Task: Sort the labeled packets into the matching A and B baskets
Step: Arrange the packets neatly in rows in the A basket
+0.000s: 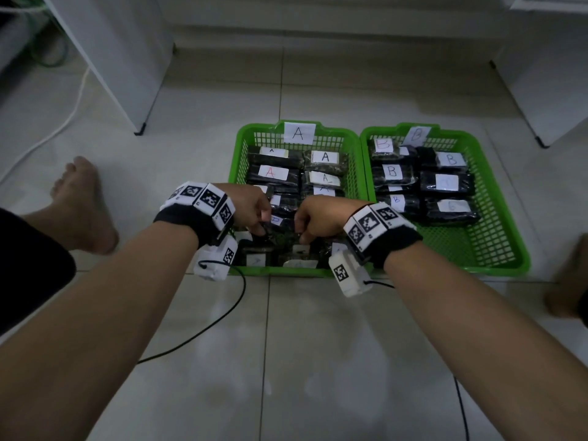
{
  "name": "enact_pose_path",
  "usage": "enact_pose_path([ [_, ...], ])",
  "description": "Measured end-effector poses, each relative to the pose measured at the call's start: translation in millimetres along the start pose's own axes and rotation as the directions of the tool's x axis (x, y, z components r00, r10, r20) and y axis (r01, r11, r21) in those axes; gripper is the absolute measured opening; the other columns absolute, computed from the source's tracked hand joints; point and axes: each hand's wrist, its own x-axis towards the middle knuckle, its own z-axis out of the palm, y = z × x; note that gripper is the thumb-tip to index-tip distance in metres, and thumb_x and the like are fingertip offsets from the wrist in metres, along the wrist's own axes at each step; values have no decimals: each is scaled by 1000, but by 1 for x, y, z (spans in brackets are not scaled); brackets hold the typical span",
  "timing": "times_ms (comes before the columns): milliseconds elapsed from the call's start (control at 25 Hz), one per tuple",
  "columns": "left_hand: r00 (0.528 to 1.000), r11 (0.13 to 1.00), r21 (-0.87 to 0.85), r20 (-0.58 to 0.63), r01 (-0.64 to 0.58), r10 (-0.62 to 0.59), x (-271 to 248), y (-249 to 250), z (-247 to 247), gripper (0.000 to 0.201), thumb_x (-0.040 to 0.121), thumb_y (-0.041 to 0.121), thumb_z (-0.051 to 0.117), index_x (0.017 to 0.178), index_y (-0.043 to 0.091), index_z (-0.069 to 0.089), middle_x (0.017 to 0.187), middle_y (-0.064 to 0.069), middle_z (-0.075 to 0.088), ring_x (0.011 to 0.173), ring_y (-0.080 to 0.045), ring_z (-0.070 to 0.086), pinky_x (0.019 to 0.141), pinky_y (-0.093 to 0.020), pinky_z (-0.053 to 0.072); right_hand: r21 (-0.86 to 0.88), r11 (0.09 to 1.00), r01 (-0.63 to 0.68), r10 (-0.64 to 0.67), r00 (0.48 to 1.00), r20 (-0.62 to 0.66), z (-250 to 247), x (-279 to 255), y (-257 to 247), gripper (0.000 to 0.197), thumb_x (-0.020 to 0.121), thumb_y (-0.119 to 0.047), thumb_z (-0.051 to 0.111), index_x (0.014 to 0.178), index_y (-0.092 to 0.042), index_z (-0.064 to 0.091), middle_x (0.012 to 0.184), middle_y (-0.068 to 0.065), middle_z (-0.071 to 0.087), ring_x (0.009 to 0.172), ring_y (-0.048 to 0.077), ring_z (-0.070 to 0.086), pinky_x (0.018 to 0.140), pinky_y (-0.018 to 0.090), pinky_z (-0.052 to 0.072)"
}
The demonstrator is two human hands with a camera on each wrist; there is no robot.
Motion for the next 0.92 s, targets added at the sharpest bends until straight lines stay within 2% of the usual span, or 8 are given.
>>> enact_pose_path([
  [160,995,978,-205,-100,-33,13,-1,-9,-12,8,92,27,69,97,20,68,95,2,71,87,-16,66,80,-33,52,126,990,-60,71,994,-85,-21,-10,15,23,96,-27,68,117,-17,68,114,-1,65,100,19,61,78,31,46],
  [280,980,871,-483,-197,-93,-4,-6,-17,-29,7,97,16,62,101,11,66,94,-8,72,68,-18,72,63,-28,58,369,928,-53,125,977,-174,-33,-16,28,16,98,-22,64,113,-14,67,109,0,68,92,15,64,71,28,47],
  [360,962,798,-590,-268,-126,-47,-7,-21,-34,11,97,12,61,106,6,65,100,-12,70,71,-24,72,62,-27,61,526,850,-31,164,964,-208,-36,-19,34,17,100,-18,61,111,-8,68,105,8,72,88,21,71,69,29,56],
  [480,936,660,-709,-352,-250,-24,-6,-21,-34,13,90,-5,64,102,-2,65,113,-20,66,87,-28,73,75,-32,63,733,680,25,238,938,-253,-39,-22,38,21,102,-16,54,108,0,65,103,19,72,83,30,76,70,40,65],
  [560,889,661,-663,-458,-353,15,-6,-21,-32,19,80,-12,71,91,3,67,114,-13,69,96,-22,72,86,-32,60,834,551,42,302,921,-246,-41,-22,42,24,102,-17,50,107,3,62,108,22,70,87,33,74,79,53,63],
  [680,787,631,-598,-616,-494,32,0,-20,-28,24,72,-11,77,79,11,70,118,-3,69,109,-16,68,92,-30,56,974,196,112,229,961,-157,-42,-24,51,26,103,-19,42,108,0,58,109,27,72,97,44,71,94,67,53],
  [800,693,595,-559,-721,-578,-5,10,-11,-22,25,69,-11,79,74,12,71,108,-1,73,100,-14,71,88,-31,57,978,-123,169,31,986,-166,-38,-23,53,21,105,-18,37,106,-6,55,112,20,69,114,48,64,98,66,50],
  [920,642,571,-539,-766,-619,-27,14,2,-20,23,70,-17,76,78,4,73,92,1,74,83,-8,72,76,-24,58,958,-179,226,52,974,-220,-37,-18,47,14,105,-15,41,102,-7,52,108,15,62,118,40,57,103,67,46],
])
